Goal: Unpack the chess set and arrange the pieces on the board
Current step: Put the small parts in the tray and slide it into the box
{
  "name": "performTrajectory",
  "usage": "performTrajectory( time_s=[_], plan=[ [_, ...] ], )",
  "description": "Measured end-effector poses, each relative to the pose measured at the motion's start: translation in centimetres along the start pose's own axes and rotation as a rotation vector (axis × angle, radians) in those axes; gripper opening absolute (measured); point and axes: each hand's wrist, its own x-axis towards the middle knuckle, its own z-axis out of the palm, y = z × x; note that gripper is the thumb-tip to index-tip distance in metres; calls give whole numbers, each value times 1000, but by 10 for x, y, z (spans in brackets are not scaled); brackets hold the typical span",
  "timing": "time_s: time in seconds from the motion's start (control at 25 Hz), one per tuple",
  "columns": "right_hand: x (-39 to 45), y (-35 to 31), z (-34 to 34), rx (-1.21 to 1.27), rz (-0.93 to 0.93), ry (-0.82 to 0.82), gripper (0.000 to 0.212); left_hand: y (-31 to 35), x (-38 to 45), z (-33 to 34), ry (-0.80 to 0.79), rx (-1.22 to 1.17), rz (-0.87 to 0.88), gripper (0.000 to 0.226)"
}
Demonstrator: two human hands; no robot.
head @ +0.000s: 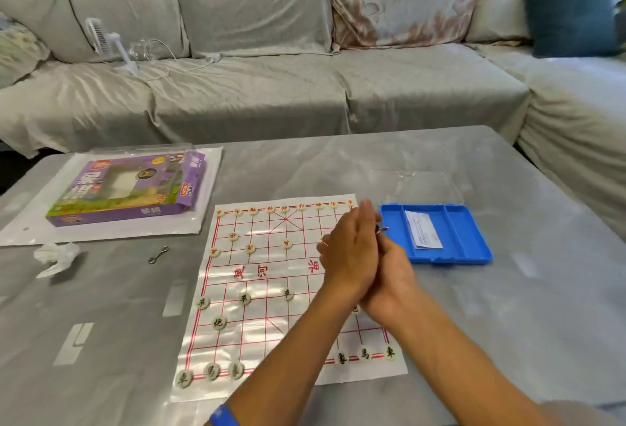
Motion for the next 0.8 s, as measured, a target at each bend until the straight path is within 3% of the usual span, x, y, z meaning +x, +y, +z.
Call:
performTrajectory(
  time_s=[0.12,0.24,0.36,0.72,0.8],
  plan=[
    [6,-14,-6,15,-143,58,32,-7,0,14,-53,73,159,43],
    [12,-27,-17,-37,-149,183,30,-14,6,18,-106,80,176,27],
    [13,-36,-19,-53,-127,249,37,-17,4,18,-178,46,191,28],
    [26,-132,-46,44,-474,386,48,-31,16,-34,85,-178,48,25],
    [28,-132,-47,-85,-553,457,30,-34,15,-39,88,-175,40,24]
  ],
)
